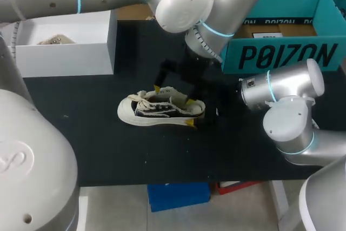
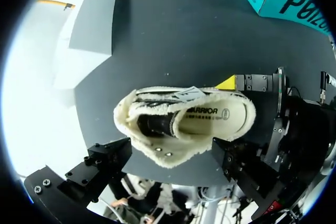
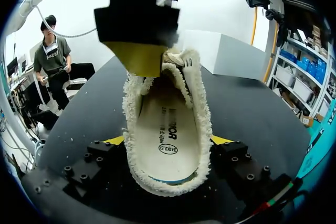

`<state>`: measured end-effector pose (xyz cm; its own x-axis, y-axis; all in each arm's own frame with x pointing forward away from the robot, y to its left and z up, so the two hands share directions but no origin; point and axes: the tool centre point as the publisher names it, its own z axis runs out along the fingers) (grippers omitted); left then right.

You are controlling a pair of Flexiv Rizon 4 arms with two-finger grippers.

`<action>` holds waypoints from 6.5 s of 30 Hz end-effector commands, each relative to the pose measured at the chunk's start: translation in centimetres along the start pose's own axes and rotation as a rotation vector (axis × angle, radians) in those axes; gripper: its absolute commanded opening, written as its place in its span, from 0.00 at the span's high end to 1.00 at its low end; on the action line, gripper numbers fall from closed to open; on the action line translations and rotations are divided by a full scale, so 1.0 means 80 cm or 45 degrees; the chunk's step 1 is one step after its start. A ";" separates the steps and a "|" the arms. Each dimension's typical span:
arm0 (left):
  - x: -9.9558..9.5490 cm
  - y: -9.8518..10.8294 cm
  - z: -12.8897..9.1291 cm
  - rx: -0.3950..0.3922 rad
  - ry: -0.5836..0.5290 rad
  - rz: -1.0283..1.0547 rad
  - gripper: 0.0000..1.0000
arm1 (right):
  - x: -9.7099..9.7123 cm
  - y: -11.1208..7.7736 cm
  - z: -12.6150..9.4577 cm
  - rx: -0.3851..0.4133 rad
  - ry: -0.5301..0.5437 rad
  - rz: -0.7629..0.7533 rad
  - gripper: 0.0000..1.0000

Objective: Take the shoe out of the shoebox, open the shoe tongue, remove and reinsert the insole, then place the shoe into the shoebox

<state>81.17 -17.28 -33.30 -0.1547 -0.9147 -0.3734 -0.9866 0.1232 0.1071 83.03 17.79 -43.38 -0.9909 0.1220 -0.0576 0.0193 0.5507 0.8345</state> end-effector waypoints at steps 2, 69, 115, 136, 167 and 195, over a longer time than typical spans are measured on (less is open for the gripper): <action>-0.006 -0.003 0.016 -0.001 0.051 -0.015 0.00 | -0.001 0.001 0.003 0.005 -0.001 0.002 1.00; -0.108 -0.029 0.010 0.108 0.262 -0.154 1.00 | -0.001 0.001 0.003 0.005 -0.001 0.002 1.00; -0.155 -0.018 0.041 0.052 0.340 -0.197 0.00 | -0.001 0.001 0.003 0.005 -0.001 0.002 1.00; -0.126 -0.024 -0.055 0.108 0.439 1.243 1.00 | -0.001 0.001 0.003 0.005 -0.001 0.002 1.00; -0.108 -0.044 -0.065 -0.011 0.780 1.884 1.00 | -0.001 0.001 0.003 0.005 -0.001 0.002 1.00; -0.063 0.021 -0.040 0.300 0.716 1.894 1.00 | -0.001 0.001 0.003 0.005 -0.001 0.002 1.00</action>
<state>80.79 -13.94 -28.42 -0.9363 0.0568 0.3466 0.0209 0.9941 -0.1064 83.07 17.93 -43.37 -0.9908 0.1224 -0.0574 0.0198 0.5512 0.8341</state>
